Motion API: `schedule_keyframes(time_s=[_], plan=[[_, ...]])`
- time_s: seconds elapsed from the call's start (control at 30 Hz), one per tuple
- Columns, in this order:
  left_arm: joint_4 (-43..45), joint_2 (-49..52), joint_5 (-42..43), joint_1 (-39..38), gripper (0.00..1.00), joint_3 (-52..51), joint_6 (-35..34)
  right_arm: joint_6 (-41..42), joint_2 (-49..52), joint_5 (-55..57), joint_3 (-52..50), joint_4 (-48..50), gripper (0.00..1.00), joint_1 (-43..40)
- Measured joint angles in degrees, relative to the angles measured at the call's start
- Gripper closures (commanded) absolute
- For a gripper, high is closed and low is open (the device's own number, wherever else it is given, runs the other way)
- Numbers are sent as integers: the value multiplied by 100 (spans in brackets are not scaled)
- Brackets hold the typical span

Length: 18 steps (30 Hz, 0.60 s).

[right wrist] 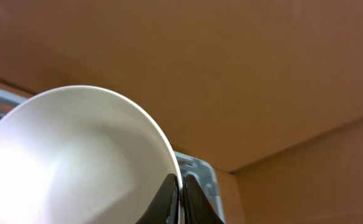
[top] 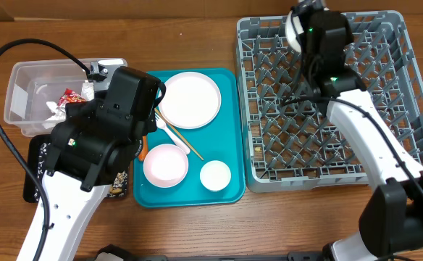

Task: Sort waste into correct bins and load items into the dishwasher
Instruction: 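Lift the white bowl with the right gripper and carry it into the rack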

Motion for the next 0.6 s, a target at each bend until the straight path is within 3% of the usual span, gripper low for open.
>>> schedule_keyframes(time_s=[0.33, 0.6], plan=[[0, 0, -2, 0, 0, 0, 0, -992, 898, 754, 4, 1158, 96, -299], [-2, 0, -2, 0, 0, 0, -2, -1733, 1266, 1154, 4, 992, 96, -284]])
